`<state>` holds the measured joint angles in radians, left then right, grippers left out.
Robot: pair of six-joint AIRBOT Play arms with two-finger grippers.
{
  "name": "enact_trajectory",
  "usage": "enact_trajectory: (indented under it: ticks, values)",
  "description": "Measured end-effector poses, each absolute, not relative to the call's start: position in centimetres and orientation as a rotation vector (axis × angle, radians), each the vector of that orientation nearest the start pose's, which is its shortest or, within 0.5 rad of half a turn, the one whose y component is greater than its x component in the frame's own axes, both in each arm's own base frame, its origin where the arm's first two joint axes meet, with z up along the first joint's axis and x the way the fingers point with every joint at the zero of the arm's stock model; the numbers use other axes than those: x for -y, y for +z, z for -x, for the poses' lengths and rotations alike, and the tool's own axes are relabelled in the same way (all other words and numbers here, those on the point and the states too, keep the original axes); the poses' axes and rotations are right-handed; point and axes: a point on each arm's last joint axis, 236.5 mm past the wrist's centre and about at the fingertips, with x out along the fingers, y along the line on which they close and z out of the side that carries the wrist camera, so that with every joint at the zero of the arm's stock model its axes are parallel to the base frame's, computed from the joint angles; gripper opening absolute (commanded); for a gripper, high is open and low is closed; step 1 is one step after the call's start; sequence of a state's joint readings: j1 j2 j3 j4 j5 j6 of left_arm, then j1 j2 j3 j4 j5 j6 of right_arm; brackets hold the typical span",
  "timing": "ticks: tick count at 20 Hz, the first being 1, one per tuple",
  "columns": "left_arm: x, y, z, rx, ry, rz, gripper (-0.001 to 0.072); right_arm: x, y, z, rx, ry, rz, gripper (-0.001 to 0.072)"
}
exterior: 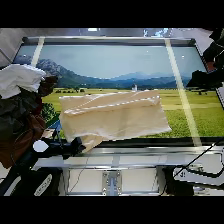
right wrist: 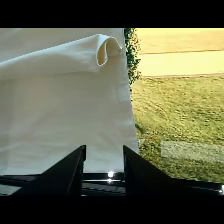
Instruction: Fold the shirts.
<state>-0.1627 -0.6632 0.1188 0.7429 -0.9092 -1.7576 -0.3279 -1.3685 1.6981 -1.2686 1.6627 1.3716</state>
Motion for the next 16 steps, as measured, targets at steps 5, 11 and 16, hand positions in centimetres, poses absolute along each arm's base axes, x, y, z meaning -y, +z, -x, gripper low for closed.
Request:
enact_trajectory:
  ticks: [5,11,16]
  values:
    - [16.8,-9.4,-15.6,-1.43,-0.197,0.922,0.0011,8.1,9.1,-34.6,-1.418,0.036,-0.226,0.0289]
    - [17.1,-8.2,-16.1,-1.377,-0.241,0.917,0.0011,6.1,-4.1,-25.0,-1.518,-0.023,-0.656,0.0391]
    - [17.2,-7.9,-16.1,-1.365,-0.254,0.914,0.0011,1.9,-8.6,-21.9,-1.468,-0.004,-0.939,0.039]
